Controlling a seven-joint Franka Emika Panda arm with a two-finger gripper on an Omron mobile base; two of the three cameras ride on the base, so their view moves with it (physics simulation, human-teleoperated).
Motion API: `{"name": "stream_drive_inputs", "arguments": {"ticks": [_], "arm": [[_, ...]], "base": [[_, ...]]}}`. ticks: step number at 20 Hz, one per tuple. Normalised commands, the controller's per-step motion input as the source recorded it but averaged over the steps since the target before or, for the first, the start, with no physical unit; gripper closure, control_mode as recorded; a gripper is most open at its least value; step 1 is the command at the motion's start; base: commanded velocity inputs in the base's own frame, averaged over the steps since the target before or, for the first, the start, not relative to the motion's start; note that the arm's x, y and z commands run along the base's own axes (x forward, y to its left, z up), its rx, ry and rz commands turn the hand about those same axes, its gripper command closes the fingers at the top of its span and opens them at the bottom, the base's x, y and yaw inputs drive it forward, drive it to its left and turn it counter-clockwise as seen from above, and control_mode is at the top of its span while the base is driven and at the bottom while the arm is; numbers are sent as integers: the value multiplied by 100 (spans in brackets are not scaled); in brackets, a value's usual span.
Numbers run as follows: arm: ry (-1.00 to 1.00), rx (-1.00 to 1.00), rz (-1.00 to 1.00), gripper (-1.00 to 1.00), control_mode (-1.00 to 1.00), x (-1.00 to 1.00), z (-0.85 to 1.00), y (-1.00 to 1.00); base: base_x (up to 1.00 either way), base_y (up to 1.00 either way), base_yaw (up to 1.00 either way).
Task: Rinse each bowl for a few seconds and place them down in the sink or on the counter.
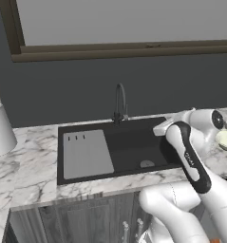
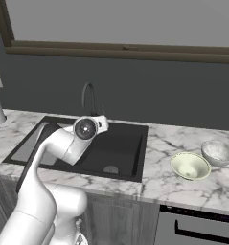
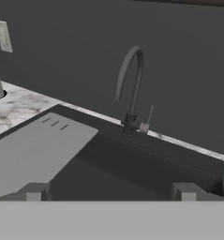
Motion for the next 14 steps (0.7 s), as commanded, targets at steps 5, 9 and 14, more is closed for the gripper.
{"name": "stream_drive_inputs", "arguments": {"ticks": [5,9,14], "arm": [[-6,5,6,-100,-100,32,-12,0],[-5,6,6,-100,-100,33,-12,0],[-5,6,5,-100,-100,31,-11,0]], "base": [[0,0,0],[0,0,0],[0,0,0]]}}
